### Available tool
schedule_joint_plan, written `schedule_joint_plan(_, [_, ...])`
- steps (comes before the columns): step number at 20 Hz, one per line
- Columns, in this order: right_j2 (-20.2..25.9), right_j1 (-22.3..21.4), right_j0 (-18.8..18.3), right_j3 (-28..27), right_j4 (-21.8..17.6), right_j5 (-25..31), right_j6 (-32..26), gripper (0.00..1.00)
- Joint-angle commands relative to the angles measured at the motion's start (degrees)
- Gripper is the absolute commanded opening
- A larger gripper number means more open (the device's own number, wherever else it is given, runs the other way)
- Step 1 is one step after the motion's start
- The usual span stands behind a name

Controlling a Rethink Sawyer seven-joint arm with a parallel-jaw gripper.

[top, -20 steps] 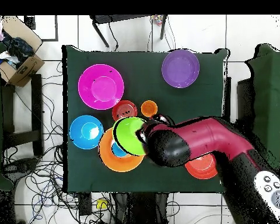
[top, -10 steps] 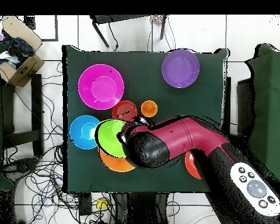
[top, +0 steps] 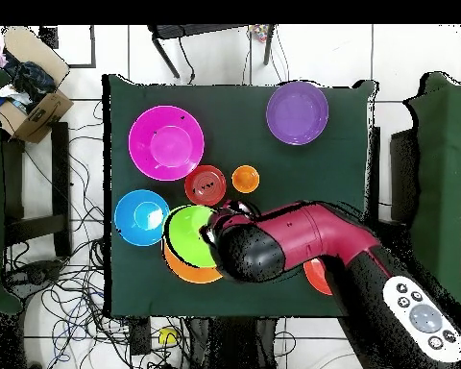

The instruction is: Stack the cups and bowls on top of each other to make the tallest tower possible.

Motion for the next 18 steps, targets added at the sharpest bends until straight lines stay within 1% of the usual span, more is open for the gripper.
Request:
schedule_joint_plan(1, [-7.7, 5.4, 3.5, 1.4, -1.8, -0.4, 7.2, 0.0])
schedule_joint_plan(4, [-9.4, 6.0, 4.5, 1.1, -2.5, -2.0, 8.5, 0.0])
schedule_joint_plan(12, [-7.3, 7.3, 2.9, 3.0, 2.3, -0.3, 5.8, 0.0])
schedule_joint_plan(18, [-6.3, 8.7, 2.3, 3.7, 3.2, -1.7, 5.2, 0.0])
